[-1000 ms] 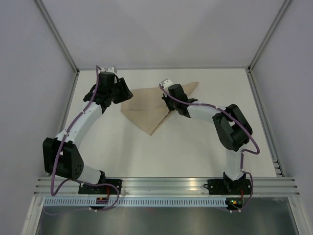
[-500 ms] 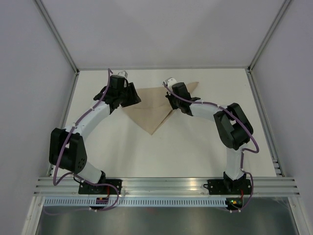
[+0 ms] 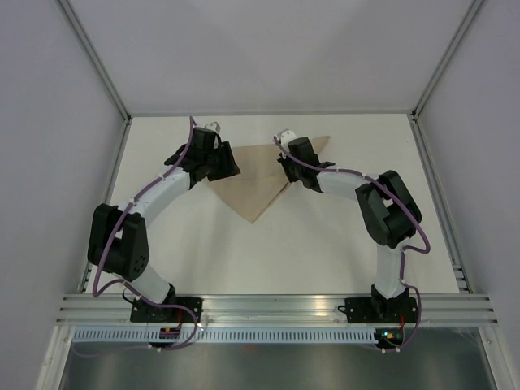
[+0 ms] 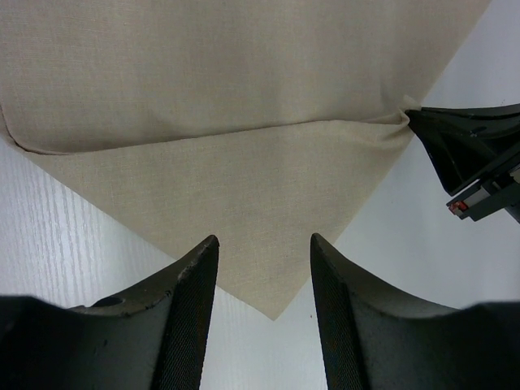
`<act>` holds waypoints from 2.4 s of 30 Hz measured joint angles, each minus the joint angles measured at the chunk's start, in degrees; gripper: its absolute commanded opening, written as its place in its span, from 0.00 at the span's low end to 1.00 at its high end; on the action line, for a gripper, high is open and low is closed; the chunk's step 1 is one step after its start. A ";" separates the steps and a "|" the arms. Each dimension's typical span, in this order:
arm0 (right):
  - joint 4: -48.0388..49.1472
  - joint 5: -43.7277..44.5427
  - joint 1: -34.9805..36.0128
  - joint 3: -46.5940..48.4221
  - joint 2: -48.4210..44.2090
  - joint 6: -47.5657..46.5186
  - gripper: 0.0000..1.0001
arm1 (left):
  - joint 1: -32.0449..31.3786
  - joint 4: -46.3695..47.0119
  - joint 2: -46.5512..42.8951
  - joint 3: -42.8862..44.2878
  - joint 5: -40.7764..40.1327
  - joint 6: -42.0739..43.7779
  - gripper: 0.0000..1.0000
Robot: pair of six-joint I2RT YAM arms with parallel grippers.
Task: Fold the napkin, place the utensils inside, and roll it up
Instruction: Fold the napkin
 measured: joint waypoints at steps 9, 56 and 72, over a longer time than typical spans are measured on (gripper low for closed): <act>-0.04 -0.66 -0.74 -1.33 0.00 0.26 0.25 | -0.48 0.79 0.90 0.00 0.04 -0.02 0.57; -8.74 -30.01 -29.18 26.77 21.27 37.48 0.61 | -3.96 4.90 5.44 0.00 1.55 -0.07 0.61; -2.36 -29.92 -29.27 26.80 23.76 42.56 0.43 | -3.98 5.07 5.44 0.00 1.36 -0.09 0.61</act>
